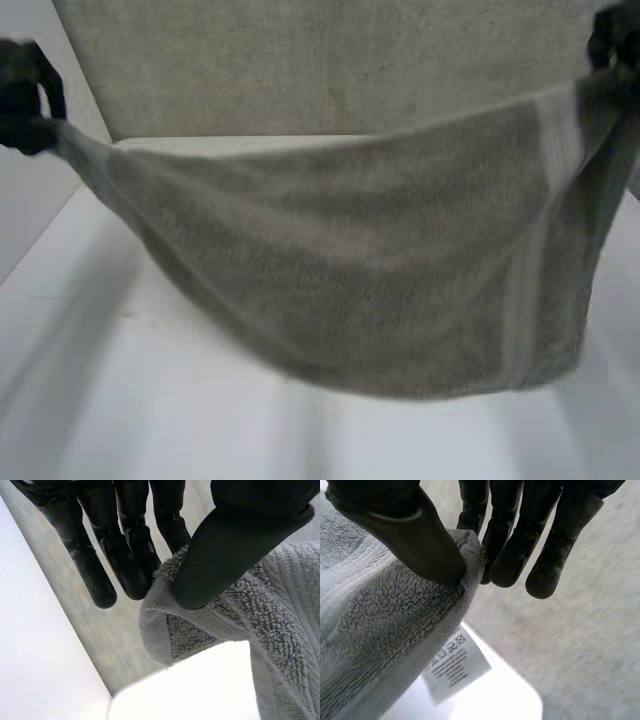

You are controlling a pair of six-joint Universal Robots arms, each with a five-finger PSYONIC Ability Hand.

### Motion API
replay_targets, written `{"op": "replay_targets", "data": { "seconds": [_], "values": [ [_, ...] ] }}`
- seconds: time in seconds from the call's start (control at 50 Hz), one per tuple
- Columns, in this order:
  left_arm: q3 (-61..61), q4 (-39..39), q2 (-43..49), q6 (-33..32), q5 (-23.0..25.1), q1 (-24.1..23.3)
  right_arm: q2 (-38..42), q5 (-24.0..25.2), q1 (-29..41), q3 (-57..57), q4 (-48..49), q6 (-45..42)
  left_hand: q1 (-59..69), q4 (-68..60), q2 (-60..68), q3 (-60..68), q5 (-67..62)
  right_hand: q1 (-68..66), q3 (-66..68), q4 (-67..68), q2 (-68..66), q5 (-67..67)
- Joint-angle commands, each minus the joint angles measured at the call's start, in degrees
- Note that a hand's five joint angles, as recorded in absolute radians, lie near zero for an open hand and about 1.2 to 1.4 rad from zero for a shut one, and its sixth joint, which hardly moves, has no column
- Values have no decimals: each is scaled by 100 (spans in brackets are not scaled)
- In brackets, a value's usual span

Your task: Fold the towel.

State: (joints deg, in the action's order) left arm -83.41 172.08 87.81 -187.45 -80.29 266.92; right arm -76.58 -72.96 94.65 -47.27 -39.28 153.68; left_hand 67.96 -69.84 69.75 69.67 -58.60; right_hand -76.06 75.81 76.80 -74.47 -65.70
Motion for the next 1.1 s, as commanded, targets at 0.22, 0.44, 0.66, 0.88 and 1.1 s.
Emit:
{"op": "replay_targets", "data": {
  "seconds": [0.22,0.44,0.66,0.88,1.1],
  "values": [
    [3340,739,2794,209,-260,-447,2393,-939,888,2802,2118,786,1204,-1016,1025,1033,-1140,-394,419,320,-553,-430],
    [2690,1451,2118,877,-594,-509,1778,-807,862,1984,2135,1419,1204,-1016,1025,1033,-1140,-394,419,320,-553,-430],
    [-395,2506,1924,833,127,-342,1400,54,783,-1180,1880,145,1204,-1016,1025,1033,-1140,-394,419,320,-553,-430],
    [-2584,3438,2179,-274,839,-105,1506,124,238,-3779,3004,-717,-189,378,-368,-361,253,-394,419,320,-553,-430],
    [-2865,2726,1177,-828,839,27,1111,151,27,-4598,3707,-655,-3587,3776,-3766,-3759,3651,-394,419,320,-553,-430]
  ]
}}
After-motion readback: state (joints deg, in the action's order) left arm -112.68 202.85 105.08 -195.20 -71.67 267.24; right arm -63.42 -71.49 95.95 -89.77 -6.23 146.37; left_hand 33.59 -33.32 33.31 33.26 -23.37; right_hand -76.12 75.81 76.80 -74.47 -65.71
